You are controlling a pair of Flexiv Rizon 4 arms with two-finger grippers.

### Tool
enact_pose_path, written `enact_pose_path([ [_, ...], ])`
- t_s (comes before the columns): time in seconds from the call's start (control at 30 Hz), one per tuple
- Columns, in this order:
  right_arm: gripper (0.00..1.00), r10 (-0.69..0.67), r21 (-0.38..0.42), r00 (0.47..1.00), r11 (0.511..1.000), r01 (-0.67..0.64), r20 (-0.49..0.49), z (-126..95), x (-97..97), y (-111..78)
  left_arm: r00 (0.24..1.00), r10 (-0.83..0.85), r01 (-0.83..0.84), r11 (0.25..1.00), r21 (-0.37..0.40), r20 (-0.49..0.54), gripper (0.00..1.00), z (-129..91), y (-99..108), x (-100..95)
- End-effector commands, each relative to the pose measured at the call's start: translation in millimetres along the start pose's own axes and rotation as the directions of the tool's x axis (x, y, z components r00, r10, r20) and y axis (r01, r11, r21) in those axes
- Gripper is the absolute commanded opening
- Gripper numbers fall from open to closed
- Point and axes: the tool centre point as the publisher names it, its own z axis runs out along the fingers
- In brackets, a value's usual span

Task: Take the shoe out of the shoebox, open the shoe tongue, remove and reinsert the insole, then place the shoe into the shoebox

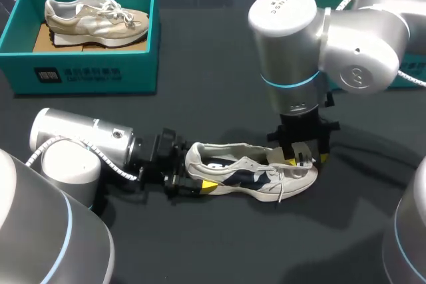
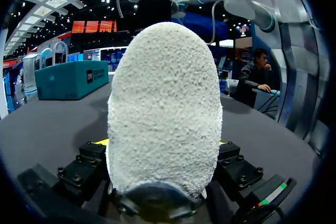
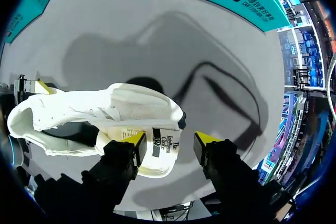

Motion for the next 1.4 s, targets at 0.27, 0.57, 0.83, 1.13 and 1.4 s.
enact_pose_path([
  [0.27, 0.49, -0.041, -0.099, 0.999, 0.994, 0.045, 0.034, -53.0, -14.6, -12.8, 1.000, 0.000, 0.000, 1.000, -0.002, 0.000, 0.00, 2.5, 2.9, 2.8],
  [0.57, 0.48, -0.268, -0.215, 0.961, 0.937, 0.276, 0.068, -114.0, -2.6, -6.2, 1.000, 0.000, 0.000, 1.000, -0.002, 0.000, 0.00, 2.5, 2.9, 2.8],
  [0.83, 0.38, -0.548, -0.250, 0.832, 0.796, 0.551, 0.089, -146.4, 17.6, 7.2, 1.000, 0.000, 0.000, 1.000, -0.002, 0.000, 0.00, 2.5, 2.9, 2.8],
  [1.13, 0.00, -0.780, -0.291, 0.620, 0.574, 0.765, 0.092, -157.1, 50.7, 17.4, 1.000, 0.000, 0.000, 1.000, -0.002, 0.000, 0.00, 2.5, 2.9, 2.8],
  [1.4, 0.00, -0.945, -0.337, 0.296, 0.237, 0.911, 0.136, -163.1, 61.3, 1.9, 1.000, 0.000, 0.000, 1.000, -0.002, 0.000, 0.00, 2.5, 2.9, 2.8],
])
